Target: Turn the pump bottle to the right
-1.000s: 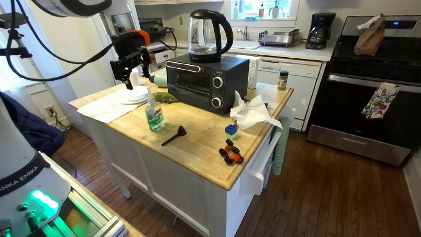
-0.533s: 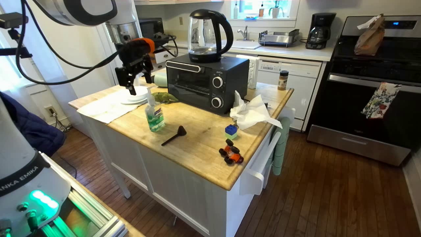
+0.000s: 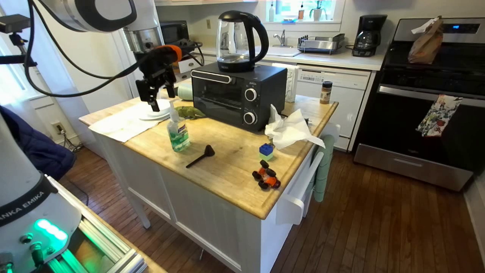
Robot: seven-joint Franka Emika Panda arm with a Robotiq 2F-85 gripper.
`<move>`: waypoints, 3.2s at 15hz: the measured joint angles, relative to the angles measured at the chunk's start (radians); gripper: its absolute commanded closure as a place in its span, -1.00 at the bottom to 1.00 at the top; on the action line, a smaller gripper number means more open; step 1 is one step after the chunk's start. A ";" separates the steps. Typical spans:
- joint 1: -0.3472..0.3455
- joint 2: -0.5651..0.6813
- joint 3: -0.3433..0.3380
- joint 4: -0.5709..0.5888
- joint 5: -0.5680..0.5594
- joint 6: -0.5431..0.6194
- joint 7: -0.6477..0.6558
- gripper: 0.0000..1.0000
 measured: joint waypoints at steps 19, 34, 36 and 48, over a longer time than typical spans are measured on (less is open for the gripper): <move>-0.002 0.050 -0.016 0.000 0.131 0.116 -0.390 -0.75; -0.006 0.069 -0.015 0.000 0.157 0.169 -0.546 -0.64; -0.006 0.074 -0.015 0.000 0.157 0.169 -0.562 -0.24; -0.007 0.082 -0.015 0.000 0.158 0.169 -0.595 0.86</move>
